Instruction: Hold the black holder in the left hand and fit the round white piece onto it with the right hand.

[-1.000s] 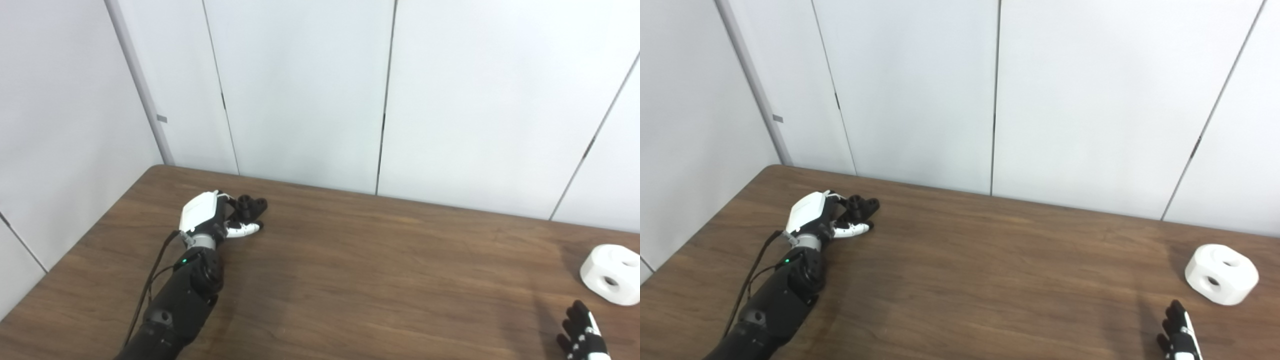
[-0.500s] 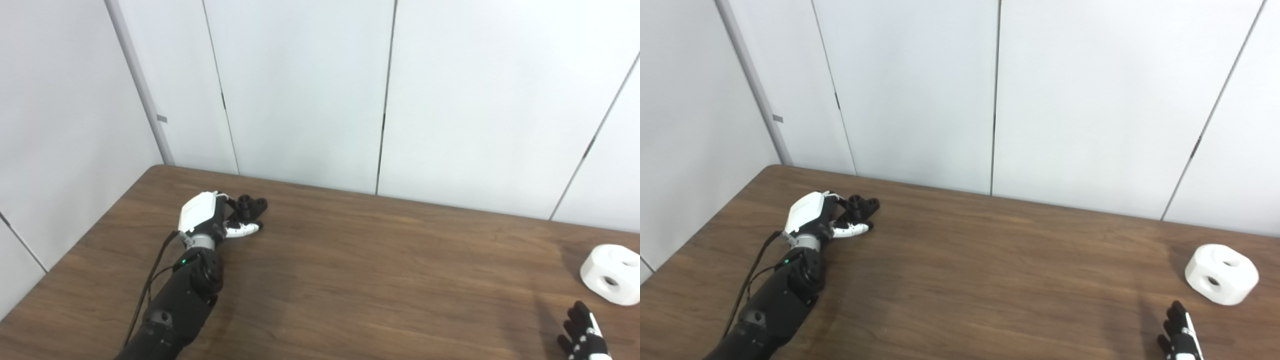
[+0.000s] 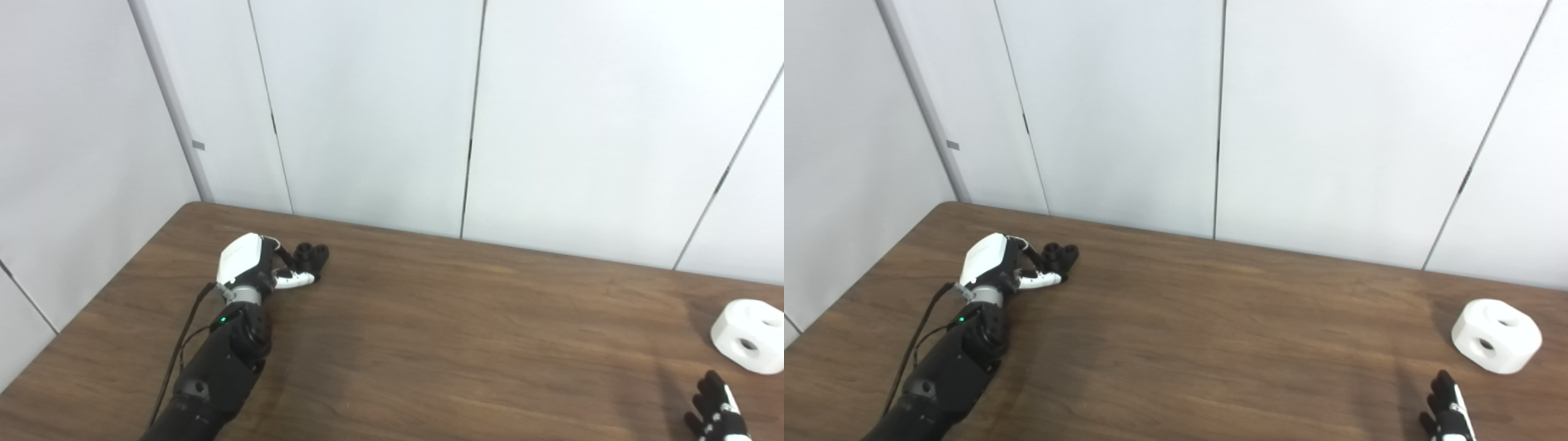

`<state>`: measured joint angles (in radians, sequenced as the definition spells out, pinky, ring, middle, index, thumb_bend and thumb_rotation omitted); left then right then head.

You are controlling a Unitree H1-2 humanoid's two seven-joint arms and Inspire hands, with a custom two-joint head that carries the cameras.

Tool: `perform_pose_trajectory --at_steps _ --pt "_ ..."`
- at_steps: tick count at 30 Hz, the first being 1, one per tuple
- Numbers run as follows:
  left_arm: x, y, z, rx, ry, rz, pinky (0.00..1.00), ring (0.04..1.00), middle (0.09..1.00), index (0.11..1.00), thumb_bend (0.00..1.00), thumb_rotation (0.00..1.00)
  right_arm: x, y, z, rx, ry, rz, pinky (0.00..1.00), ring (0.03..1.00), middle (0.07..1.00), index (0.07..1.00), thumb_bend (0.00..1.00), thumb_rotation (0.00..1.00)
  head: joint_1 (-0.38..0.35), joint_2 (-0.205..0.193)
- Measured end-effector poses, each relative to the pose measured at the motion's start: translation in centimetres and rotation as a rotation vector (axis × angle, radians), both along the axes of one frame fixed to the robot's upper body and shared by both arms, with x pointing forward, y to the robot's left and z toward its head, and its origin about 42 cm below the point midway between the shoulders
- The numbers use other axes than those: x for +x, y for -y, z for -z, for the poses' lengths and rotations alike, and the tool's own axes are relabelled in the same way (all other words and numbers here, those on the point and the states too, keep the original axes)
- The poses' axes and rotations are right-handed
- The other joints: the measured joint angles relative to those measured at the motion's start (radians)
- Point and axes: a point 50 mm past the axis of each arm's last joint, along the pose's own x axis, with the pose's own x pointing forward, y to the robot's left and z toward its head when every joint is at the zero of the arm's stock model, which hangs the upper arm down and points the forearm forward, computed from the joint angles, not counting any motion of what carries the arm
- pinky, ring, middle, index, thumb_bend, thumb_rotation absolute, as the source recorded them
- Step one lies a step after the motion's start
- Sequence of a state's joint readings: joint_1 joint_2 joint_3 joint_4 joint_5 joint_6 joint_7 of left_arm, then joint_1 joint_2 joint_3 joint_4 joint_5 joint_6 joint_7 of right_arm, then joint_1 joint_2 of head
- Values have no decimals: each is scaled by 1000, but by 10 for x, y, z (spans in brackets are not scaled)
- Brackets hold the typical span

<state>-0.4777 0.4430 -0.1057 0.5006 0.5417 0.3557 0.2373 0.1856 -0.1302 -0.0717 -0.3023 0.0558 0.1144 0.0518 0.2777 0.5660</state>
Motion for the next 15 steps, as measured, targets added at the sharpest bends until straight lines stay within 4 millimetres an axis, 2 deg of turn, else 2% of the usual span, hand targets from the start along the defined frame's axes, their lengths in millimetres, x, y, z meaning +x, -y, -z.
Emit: perform_pose_trajectory --at_steps 15 --pt "1 0 3 12 2 5 1000 925 800 485 521 44 0 0 0 -2 2 2 1000 1000 998 1000 500 1000 -14 -2"
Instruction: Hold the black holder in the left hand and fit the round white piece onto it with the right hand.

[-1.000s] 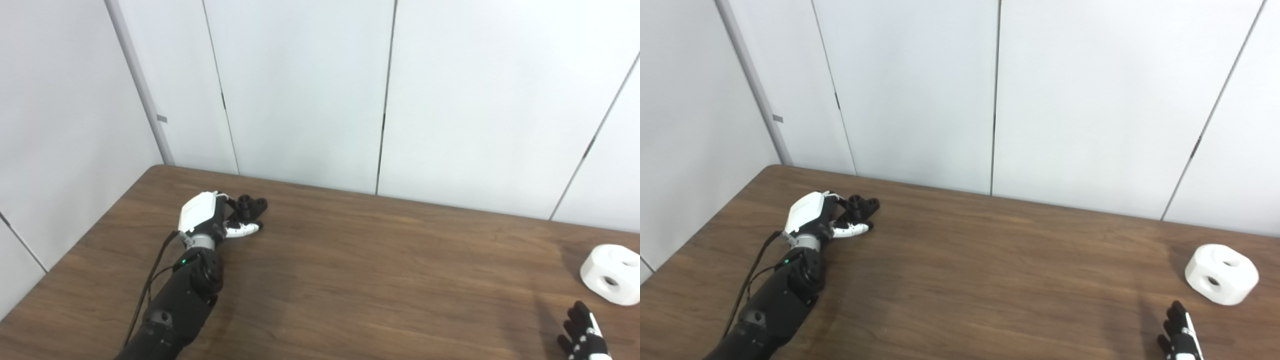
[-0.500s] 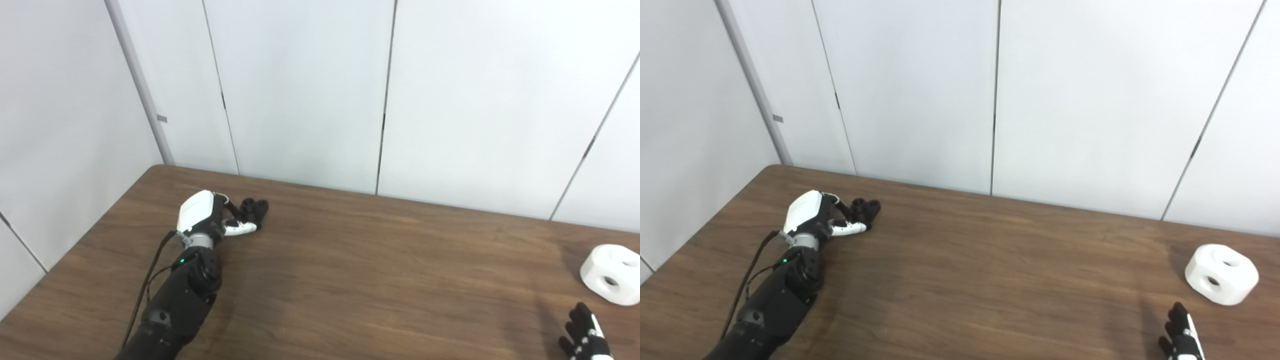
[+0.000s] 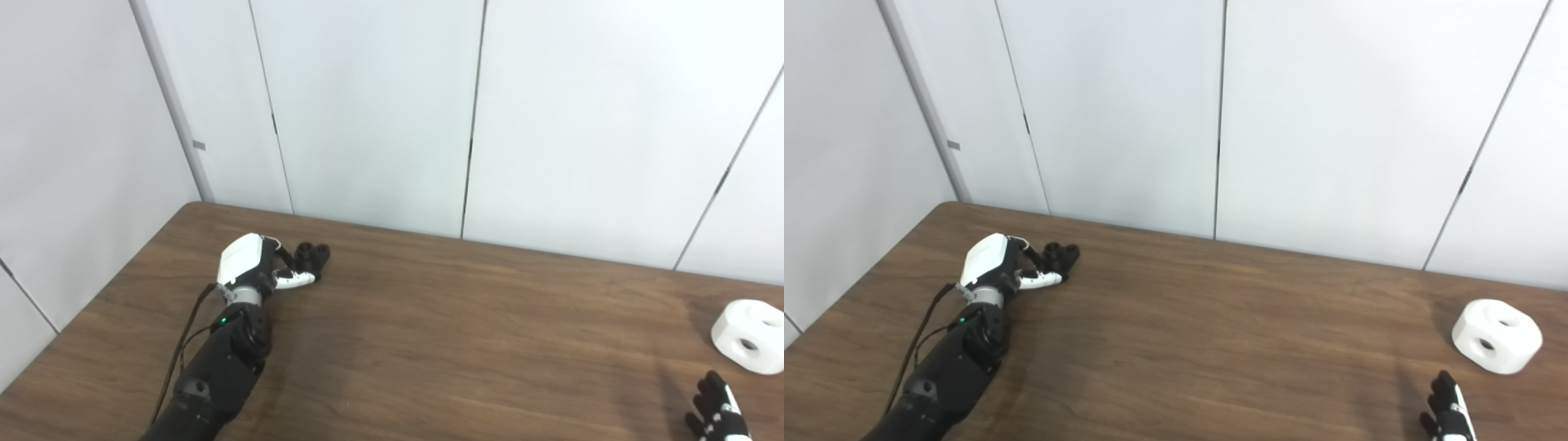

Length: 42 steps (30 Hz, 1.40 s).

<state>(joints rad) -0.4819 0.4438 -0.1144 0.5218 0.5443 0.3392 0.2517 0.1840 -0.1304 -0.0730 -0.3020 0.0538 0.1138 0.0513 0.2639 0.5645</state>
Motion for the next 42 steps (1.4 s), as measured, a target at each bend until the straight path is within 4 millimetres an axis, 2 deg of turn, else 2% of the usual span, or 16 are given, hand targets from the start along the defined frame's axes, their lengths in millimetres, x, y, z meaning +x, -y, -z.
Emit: perform_pose_trajectory --at_steps 7,18,27,29,33,42 --pt "-1 0 0 5 2 10 1000 916 799 485 521 44 0 0 0 0 0 0 1000 1000 1000 1000 515 1000 -17 0" --pt "-17 7 3 4 34 69 1000 900 797 485 521 43 0 -1 0 -18 -1 7 1000 1000 995 1000 522 1000 -38 5" --pt "-29 31 -1 38 58 173 1000 894 801 485 522 47 0 -2 0 -35 -1 12 1000 1000 989 1000 508 1000 -49 8" --pt "-32 39 0 29 65 196 1000 899 801 485 522 46 0 -2 0 -38 -1 12 1000 1000 983 1000 541 1000 -57 9" --pt "-36 54 1 26 64 247 1000 907 799 485 522 46 0 -2 -1 -46 0 13 1000 1000 976 1000 541 1000 -68 14" --pt "-49 72 -2 64 65 344 1000 899 803 486 522 47 0 -2 -3 -63 -9 17 1000 1000 976 1000 534 1000 -103 29"
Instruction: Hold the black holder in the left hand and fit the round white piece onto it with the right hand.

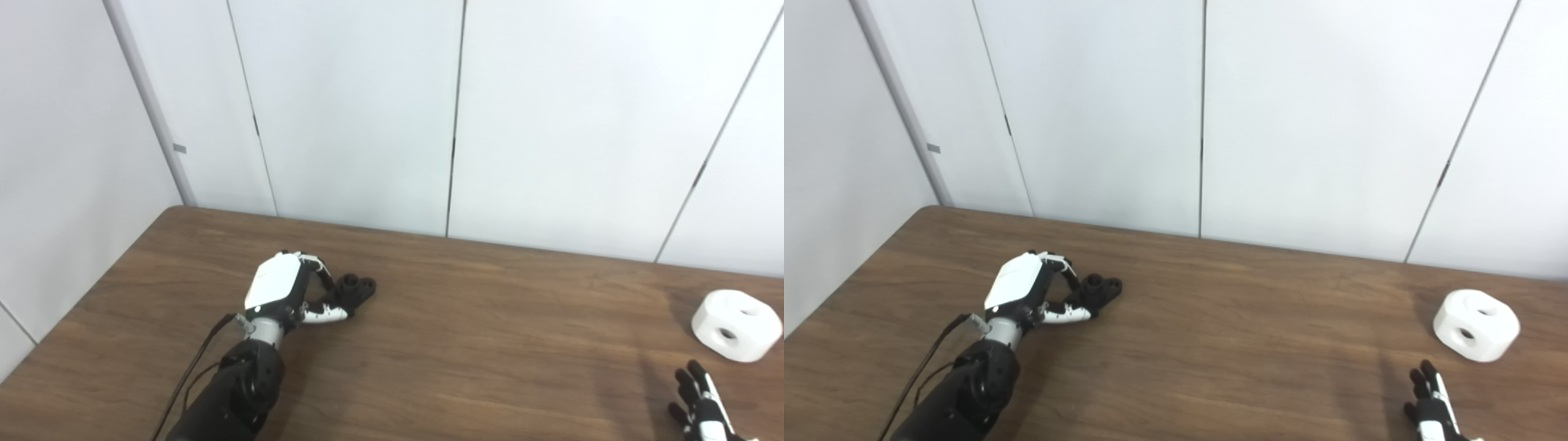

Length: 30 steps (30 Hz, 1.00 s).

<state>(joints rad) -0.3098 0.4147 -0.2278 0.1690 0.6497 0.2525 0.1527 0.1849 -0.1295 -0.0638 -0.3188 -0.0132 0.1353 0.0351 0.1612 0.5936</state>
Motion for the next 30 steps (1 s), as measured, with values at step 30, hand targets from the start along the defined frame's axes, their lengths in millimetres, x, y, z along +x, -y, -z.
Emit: perform_pose_trajectory --at_steps 30 --pt "-71 88 0 -92 -38 350 1000 880 787 485 522 48 1 -8 -4 -38 -10 10 1000 1000 967 1000 612 1000 -164 81"
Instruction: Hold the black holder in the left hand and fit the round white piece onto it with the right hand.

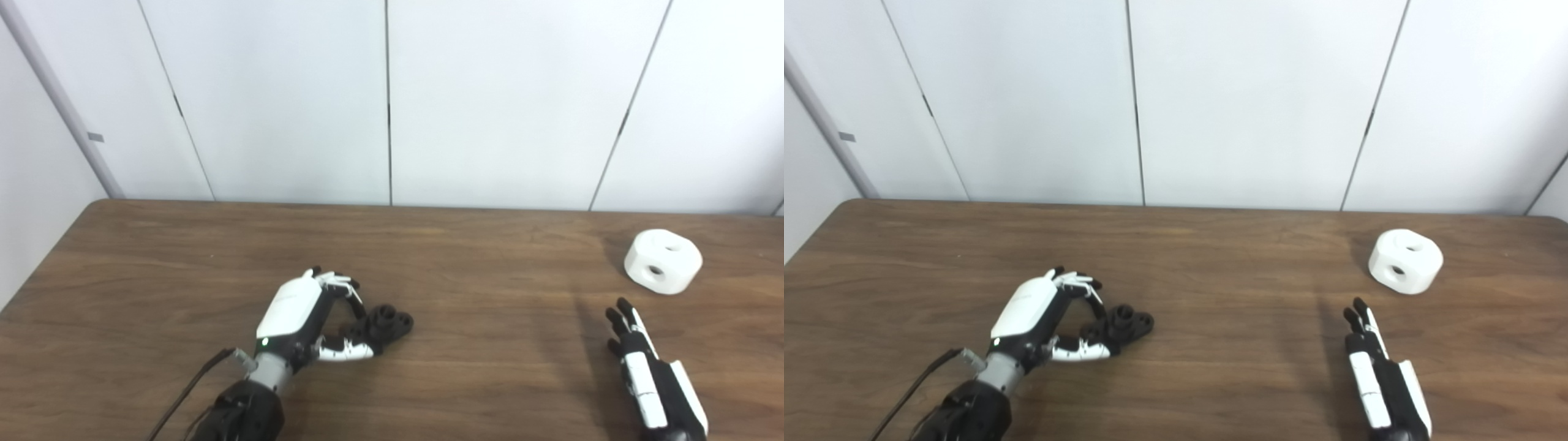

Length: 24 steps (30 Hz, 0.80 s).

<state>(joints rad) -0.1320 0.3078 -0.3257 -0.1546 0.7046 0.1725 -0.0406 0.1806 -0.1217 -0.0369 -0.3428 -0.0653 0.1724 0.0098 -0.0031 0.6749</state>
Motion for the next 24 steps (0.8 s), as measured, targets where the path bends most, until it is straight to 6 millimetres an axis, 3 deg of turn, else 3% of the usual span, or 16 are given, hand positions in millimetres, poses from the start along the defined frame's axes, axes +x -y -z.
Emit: perform_pose_trajectory --at_steps 6,17,24 --pt "-11 14 0 -13 -16 62 1000 889 791 485 522 48 0 -3 -5 -18 -7 10 1000 1000 960 1000 655 1000 -25 29" --pt "-35 37 14 -34 -64 116 1000 891 795 485 522 49 0 -7 -12 -27 2 7 1000 1000 954 1000 616 1000 -46 60" --pt "-41 47 16 -18 -51 161 1000 897 798 486 522 48 0 -7 -15 -27 0 8 1000 1000 955 1000 605 1000 -52 74"
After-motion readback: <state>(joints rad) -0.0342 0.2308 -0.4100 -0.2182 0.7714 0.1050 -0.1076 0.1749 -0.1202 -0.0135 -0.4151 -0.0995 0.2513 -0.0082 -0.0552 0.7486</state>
